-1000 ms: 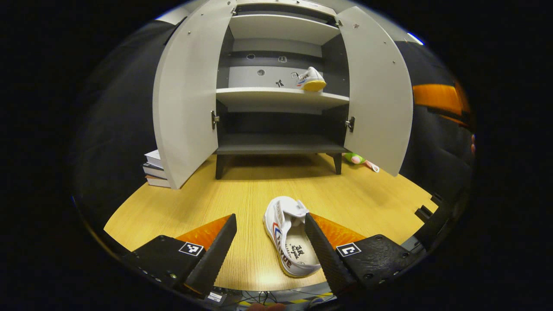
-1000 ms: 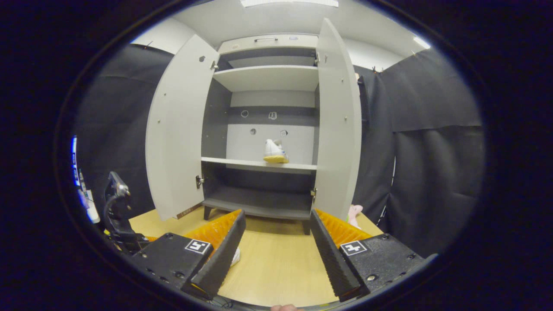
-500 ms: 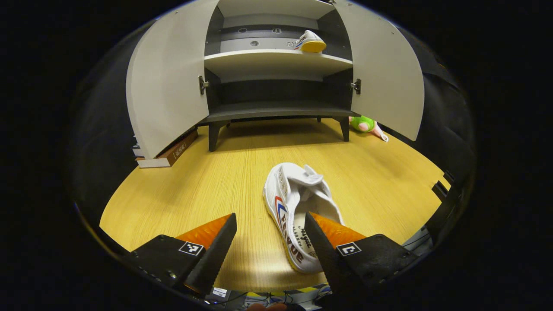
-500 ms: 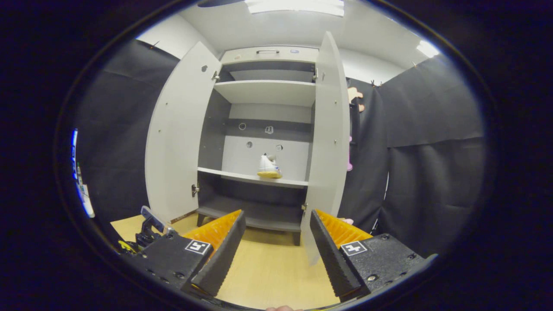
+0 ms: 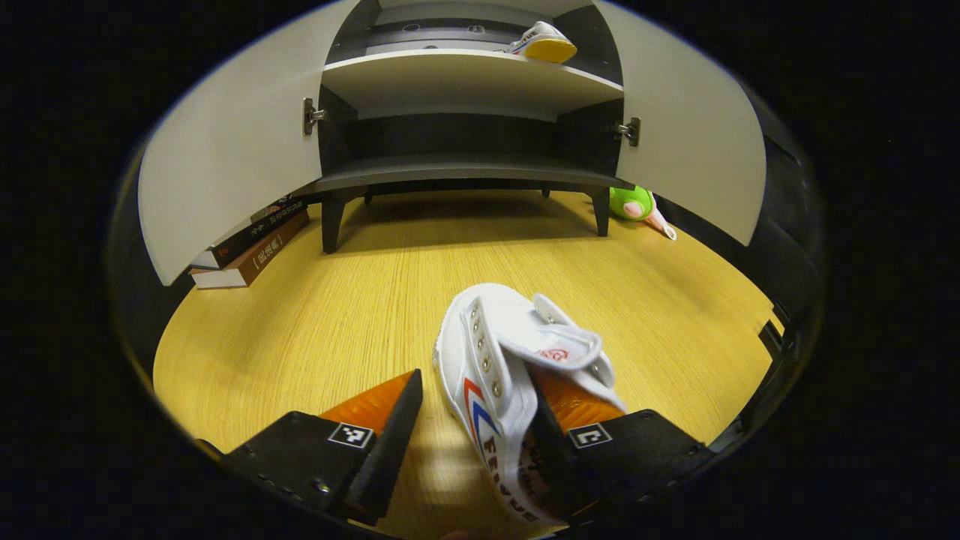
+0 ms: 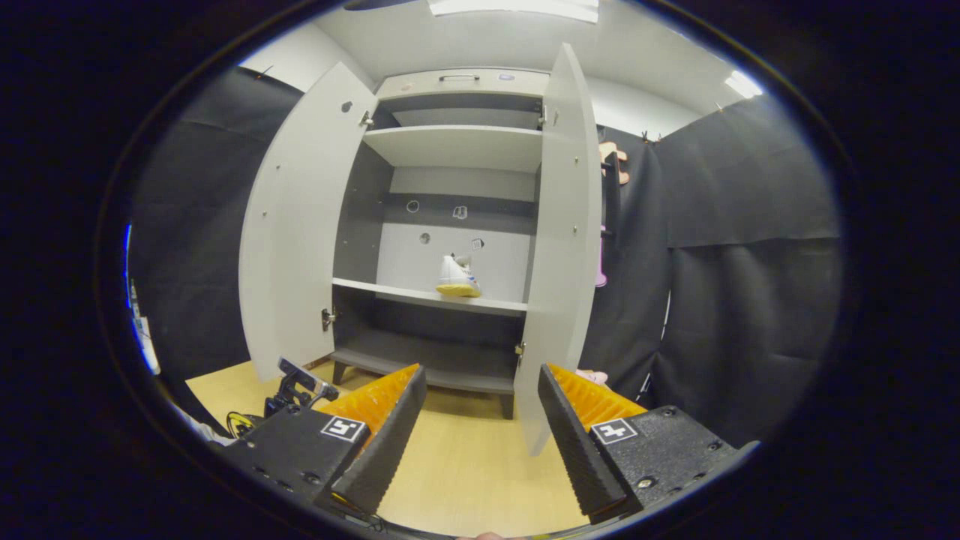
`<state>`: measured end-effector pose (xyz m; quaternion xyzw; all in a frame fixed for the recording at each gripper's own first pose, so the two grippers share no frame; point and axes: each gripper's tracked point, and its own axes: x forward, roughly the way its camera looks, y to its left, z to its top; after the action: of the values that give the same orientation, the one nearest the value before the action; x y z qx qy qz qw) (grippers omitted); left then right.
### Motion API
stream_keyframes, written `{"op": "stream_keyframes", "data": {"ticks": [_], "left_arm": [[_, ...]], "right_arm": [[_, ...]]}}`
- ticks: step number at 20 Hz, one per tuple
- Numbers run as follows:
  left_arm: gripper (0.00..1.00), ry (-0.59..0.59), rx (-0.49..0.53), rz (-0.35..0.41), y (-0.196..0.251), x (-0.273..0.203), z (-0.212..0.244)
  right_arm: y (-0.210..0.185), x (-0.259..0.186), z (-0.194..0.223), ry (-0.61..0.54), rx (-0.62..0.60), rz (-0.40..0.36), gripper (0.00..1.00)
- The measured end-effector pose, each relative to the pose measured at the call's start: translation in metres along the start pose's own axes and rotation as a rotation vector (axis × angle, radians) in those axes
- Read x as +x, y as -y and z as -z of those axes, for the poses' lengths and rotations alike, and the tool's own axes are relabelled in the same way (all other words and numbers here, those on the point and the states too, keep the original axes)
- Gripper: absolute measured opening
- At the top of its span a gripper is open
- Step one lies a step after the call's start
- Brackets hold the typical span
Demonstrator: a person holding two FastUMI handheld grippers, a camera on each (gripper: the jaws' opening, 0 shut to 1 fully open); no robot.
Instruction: Grab one shoe with the right hand and put it into the shoe cabinet, grab the other shoe with the left hand and put it into the shoe cabinet; then close the right door with the right hand and the left door with the left hand.
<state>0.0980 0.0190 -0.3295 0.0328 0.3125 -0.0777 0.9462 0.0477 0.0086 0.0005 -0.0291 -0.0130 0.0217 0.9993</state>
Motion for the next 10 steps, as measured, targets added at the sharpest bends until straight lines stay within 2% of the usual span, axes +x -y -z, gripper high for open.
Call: {"op": "stream_keyframes", "data": {"ticks": [2,3,4,5,6,8,10], "left_arm": [[0.63,0.004,-0.013,-0.001,-0.001,0.0,0.0],[0.41,0.007,-0.005,-0.019,-0.002,0.002,-0.002],[0.35,-0.003,0.02,-0.061,-0.009,0.006,0.0],[0.3,0.009,0.034,-0.066,-0.009,0.003,-0.004],[0.04,0.01,0.035,-0.048,-0.005,0.0,-0.008],[0.01,0.043,0.018,-0.01,0.004,-0.02,-0.024],[0.0,0.141,0.004,0.0,0.012,-0.051,-0.072]], "right_arm": [[0.003,0.004,0.002,-0.006,-0.003,0.008,0.94],[0.005,0.004,0.004,-0.009,-0.002,0.012,0.94],[0.006,0.006,0.005,-0.012,-0.002,0.014,0.94],[-0.002,0.009,0.01,-0.016,0.0,0.016,0.94],[-0.002,0.011,0.012,-0.019,0.002,0.014,0.94],[-0.003,0.014,0.01,-0.018,0.005,0.008,0.94],[-0.005,0.019,0.006,-0.006,0.003,0.002,0.95]]}}
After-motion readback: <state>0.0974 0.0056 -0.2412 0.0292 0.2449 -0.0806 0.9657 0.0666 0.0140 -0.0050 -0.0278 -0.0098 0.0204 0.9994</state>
